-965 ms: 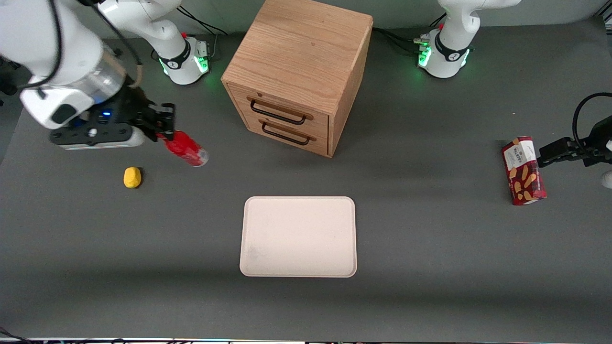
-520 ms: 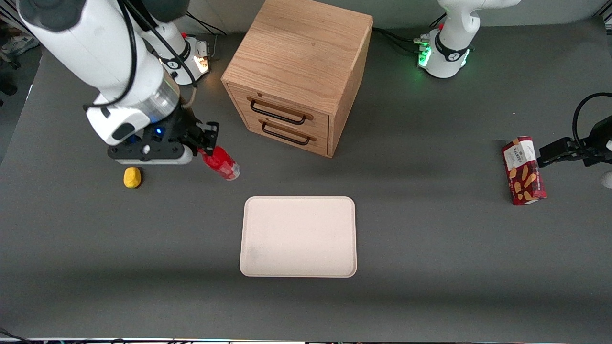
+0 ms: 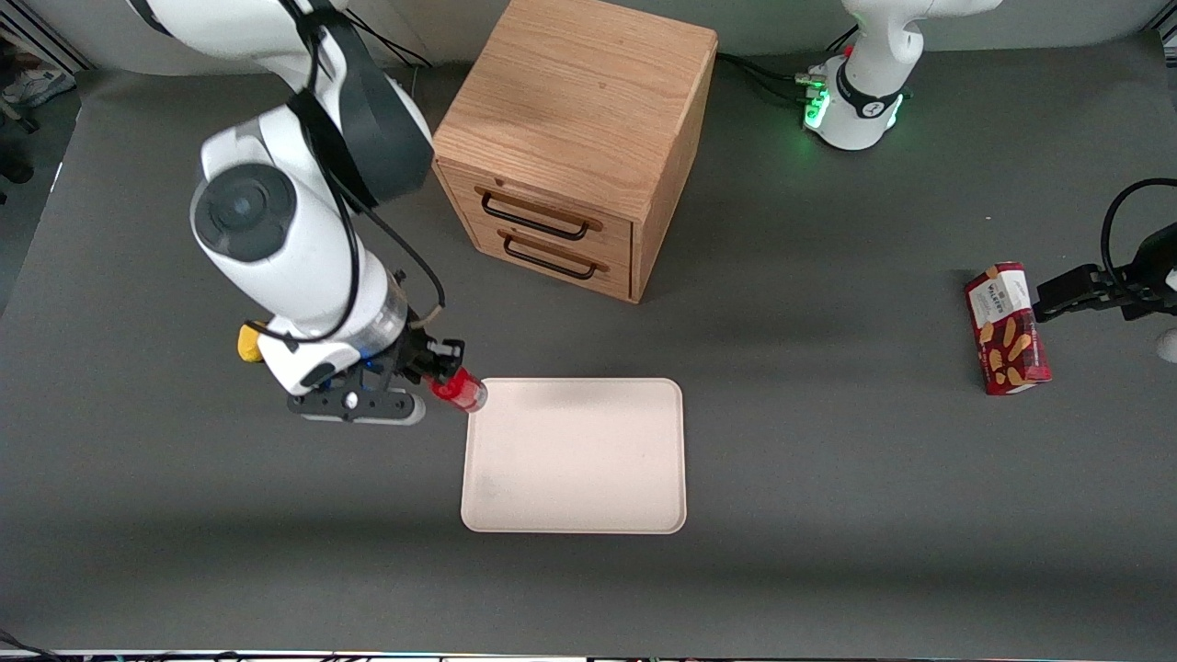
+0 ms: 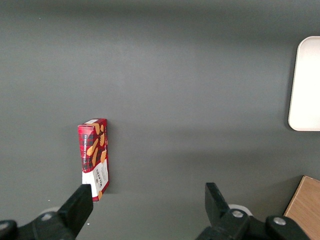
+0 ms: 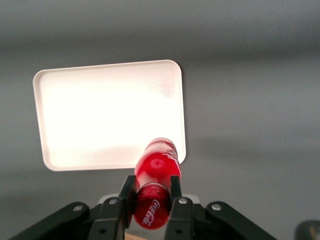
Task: Place coke bottle on tray
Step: 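Carry the red bottle with the right gripper over the white tray, then lower the bottle onto the tray and open the right gripper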
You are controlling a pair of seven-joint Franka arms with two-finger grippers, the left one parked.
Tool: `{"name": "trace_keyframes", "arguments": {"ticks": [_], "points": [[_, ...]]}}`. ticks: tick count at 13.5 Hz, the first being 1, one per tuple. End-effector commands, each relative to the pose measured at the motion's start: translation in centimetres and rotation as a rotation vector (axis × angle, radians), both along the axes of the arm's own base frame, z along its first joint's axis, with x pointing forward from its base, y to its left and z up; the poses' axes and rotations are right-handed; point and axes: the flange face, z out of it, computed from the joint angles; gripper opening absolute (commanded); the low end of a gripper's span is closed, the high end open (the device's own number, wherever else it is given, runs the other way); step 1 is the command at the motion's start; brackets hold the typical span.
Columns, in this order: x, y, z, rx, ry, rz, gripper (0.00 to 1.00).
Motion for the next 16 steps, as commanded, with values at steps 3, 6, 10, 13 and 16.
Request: {"name": "trace_keyframes", "arguments": {"ticks": [3, 6, 10, 13, 16], "points": [[3.1, 0.1, -6.4, 0.011, -0.007, -0.052, 0.0], [4.1, 0.2, -9.6, 0.02, -0.017, -0.061, 0.0], [4.8, -0.2, -12.9, 0.028, -0.038, -0.072, 0.0], [4.8, -0.4, -15.4, 0.029, -0.045, -0.078, 0.0], [4.8, -0.4, -15.8, 0.024, -0.04, -0.076, 0.0]]}}
